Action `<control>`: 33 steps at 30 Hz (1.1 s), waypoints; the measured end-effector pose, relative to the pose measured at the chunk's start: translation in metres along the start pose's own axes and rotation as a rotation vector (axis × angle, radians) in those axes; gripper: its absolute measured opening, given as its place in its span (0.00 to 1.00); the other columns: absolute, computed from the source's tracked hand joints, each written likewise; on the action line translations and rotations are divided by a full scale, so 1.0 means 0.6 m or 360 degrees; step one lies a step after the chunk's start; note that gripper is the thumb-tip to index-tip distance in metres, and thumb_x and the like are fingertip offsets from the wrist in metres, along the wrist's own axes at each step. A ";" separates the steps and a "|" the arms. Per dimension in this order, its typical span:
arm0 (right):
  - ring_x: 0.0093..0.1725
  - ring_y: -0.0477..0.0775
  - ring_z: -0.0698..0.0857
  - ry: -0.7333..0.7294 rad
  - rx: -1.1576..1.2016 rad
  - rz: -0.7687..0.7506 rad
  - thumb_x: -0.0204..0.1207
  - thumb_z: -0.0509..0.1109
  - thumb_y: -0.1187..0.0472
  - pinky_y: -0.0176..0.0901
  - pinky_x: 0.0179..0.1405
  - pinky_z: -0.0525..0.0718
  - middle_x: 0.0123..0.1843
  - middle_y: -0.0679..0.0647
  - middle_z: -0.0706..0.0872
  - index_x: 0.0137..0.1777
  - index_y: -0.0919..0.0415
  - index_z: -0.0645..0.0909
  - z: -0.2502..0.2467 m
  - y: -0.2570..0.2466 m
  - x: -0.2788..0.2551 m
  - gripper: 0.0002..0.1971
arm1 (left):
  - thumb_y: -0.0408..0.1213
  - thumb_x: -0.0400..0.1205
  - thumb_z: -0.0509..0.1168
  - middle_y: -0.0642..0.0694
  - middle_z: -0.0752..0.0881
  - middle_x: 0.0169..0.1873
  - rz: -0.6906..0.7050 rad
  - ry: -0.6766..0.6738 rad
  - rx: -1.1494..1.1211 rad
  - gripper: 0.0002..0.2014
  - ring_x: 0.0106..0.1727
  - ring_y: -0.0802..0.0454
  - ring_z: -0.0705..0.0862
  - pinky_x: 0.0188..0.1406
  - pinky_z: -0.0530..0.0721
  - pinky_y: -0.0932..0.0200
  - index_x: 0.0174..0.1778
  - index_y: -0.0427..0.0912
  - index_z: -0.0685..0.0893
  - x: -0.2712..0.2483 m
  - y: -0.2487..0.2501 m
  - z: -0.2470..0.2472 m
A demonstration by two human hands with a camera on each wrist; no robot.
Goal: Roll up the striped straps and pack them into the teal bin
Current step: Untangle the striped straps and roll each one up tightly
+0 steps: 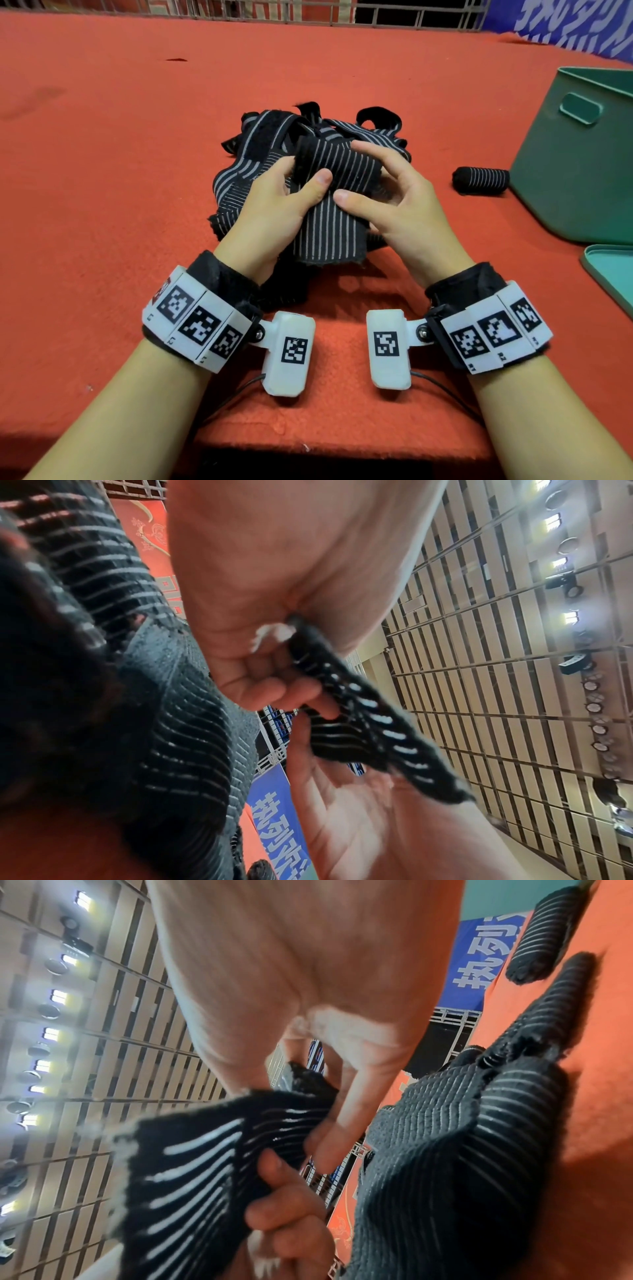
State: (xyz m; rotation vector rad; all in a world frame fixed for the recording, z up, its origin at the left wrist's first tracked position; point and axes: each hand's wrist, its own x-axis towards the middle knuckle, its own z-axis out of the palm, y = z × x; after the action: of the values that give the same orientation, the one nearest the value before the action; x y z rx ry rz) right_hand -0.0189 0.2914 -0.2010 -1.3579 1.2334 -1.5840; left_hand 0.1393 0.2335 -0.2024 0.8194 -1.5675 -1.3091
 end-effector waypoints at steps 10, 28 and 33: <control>0.56 0.53 0.93 0.0171 0.0058 0.0002 0.85 0.73 0.62 0.44 0.39 0.90 0.59 0.55 0.92 0.68 0.61 0.83 -0.006 0.013 0.009 0.14 | 0.36 0.89 0.66 0.49 0.88 0.67 0.0060 -0.0076 0.0077 0.20 0.68 0.52 0.87 0.73 0.83 0.47 0.78 0.42 0.79 0.002 0.002 0.005; 0.46 0.38 0.89 0.0172 -0.0147 -0.0294 0.72 0.78 0.77 0.40 0.47 0.89 0.45 0.40 0.91 0.57 0.58 0.90 -0.017 0.018 0.014 0.18 | 0.65 0.84 0.62 0.57 0.88 0.29 -0.0357 -0.0109 0.0071 0.27 0.26 0.62 0.85 0.22 0.78 0.65 0.59 0.45 0.90 -0.010 0.028 0.005; 0.53 0.41 0.92 0.0145 -0.0075 -0.0236 0.66 0.77 0.84 0.34 0.54 0.87 0.51 0.46 0.94 0.53 0.59 0.92 -0.013 0.016 0.013 0.22 | 0.56 0.88 0.63 0.44 0.93 0.42 -0.0382 -0.0067 -0.0198 0.24 0.40 0.48 0.92 0.36 0.91 0.54 0.59 0.37 0.90 -0.010 0.024 0.012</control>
State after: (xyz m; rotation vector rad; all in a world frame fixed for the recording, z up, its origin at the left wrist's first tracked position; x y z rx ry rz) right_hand -0.0291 0.2827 -0.2078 -1.4499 1.2556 -1.7462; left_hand 0.1356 0.2450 -0.1902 0.9280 -1.4360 -1.5887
